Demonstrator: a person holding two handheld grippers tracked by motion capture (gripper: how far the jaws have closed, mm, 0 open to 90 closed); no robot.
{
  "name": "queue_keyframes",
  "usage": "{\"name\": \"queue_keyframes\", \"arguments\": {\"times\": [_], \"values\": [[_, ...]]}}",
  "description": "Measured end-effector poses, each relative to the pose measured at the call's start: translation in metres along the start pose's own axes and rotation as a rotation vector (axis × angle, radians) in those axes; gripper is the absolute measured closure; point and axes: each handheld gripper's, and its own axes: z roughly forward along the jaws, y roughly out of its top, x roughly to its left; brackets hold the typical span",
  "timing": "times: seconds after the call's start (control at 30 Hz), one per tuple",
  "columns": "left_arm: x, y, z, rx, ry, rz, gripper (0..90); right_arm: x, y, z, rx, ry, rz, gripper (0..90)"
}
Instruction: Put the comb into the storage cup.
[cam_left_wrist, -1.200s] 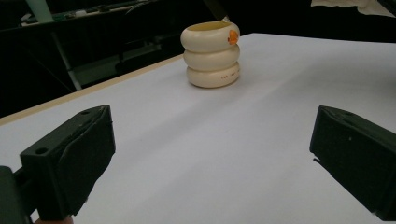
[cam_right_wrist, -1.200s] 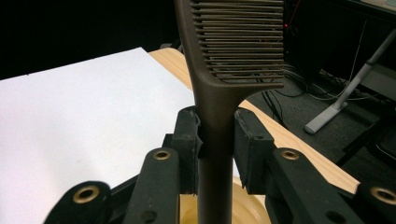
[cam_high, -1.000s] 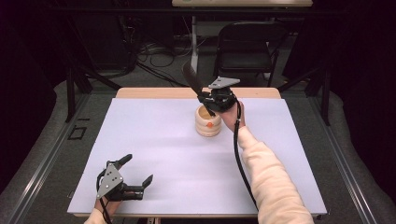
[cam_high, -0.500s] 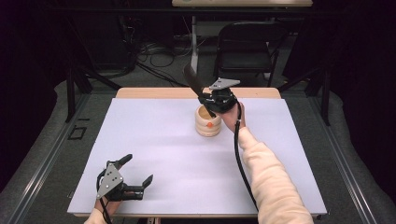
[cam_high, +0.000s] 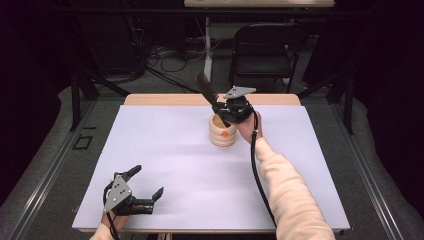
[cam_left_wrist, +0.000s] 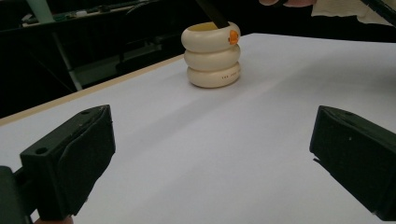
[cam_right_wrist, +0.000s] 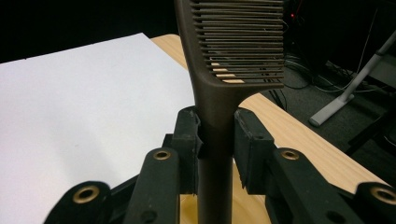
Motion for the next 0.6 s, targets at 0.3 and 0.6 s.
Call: {"name": "queue_keyframes", "arguments": {"times": [0.3,0.6], "values": [[-0.0001,-0.0001,0.0004,0.001,0.0,0.002,0.3,-0.0005,-0.0025,-0.0001,0.005,0.005,0.002,72.1],[0.0001,-0.0002,0.0002,0.002,0.0,0.002,0.3,0.0002,-0.0042,0.0006,0.017,0.009,-0.004,72.1]]}}
